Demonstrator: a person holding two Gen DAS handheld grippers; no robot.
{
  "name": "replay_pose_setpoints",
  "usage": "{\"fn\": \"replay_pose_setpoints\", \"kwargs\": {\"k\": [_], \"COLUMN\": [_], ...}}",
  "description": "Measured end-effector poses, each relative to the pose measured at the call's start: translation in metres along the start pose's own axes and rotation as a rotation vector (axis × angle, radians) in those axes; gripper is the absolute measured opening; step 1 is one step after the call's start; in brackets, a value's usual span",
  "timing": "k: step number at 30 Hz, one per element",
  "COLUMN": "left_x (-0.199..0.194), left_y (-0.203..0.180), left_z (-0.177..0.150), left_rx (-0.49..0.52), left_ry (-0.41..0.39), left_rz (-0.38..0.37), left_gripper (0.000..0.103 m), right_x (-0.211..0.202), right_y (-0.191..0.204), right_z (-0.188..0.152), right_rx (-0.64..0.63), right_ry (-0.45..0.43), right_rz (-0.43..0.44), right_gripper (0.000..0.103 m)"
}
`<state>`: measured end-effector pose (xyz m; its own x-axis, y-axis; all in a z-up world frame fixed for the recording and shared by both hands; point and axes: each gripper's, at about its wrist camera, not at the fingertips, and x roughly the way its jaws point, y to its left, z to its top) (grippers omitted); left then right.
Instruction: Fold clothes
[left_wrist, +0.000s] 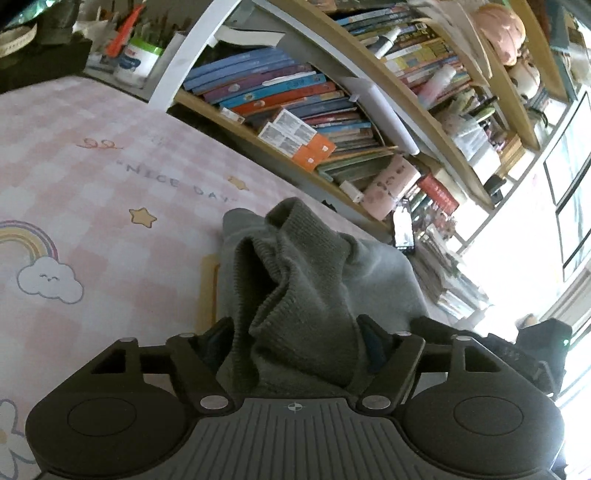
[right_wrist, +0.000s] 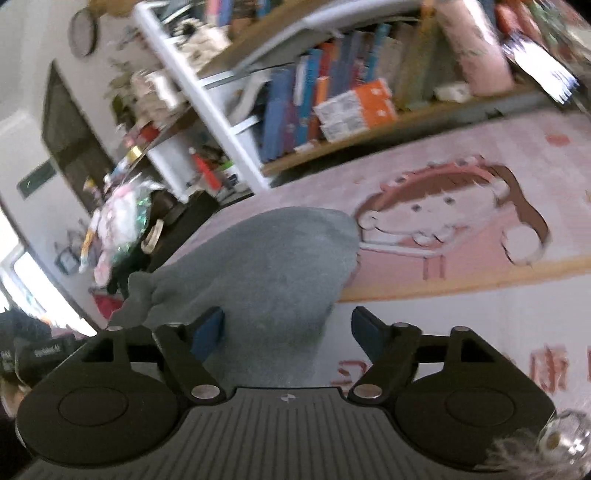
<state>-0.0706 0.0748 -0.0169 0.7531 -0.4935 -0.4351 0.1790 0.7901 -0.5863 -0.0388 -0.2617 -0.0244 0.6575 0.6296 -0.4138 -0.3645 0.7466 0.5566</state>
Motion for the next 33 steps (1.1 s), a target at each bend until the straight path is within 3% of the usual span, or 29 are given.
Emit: {"fn": "replay_pose_setpoints", "kwargs": {"k": [5,10,11,14,17,19,22,26,33], "left_x": [0.005,0.005,0.005,0.002,-0.003,-0.003,0.0,0.003,0.004], "left_y": [0.009,0.009,0.008,0.0,-0.008,-0.011,-0.006,0.001,0.005], "left_z": [-0.004,-0.006,-0.006,-0.008,-0.009,-0.01,-0.009,-0.009,-0.011], "left_rx": [-0.067,-0.086,-0.083,-0.054,-0.01,0.01,-0.012,-0.034,-0.051], "left_ry": [0.0,-0.003,-0.006,-0.025,-0.045,-0.048,-0.032,-0.018,-0.014], "left_rz": [-0.03,-0.031,-0.028,-0.019,-0.01,-0.007,-0.007,-0.017,-0.028], "left_gripper": [0.076,0.075,0.073,0.067,0.064,0.064,0.066,0.072,0.074], "right_x": [-0.015,-0.018,-0.016,-0.014,-0.02,-0.02,-0.016,-0.016,-0.017], "right_y": [-0.024,-0.016,-0.013,0.001,0.026,0.036,0.028,0.023,0.025], "right_z": [-0.009,-0.017,-0.018,-0.016,-0.013,-0.014,-0.015,-0.015,-0.015], "right_rx": [0.235,0.235,0.229,0.168,-0.006,-0.084,-0.046,-0.025,-0.029], "right_ry": [0.052,0.069,0.075,0.063,0.01,-0.007,0.01,0.02,0.022], "right_rz": [0.058,0.045,0.045,0.043,-0.026,-0.062,-0.058,-0.083,-0.089], "right_gripper": [0.076,0.076,0.072,0.041,0.032,0.032,0.034,0.049,0.057]}}
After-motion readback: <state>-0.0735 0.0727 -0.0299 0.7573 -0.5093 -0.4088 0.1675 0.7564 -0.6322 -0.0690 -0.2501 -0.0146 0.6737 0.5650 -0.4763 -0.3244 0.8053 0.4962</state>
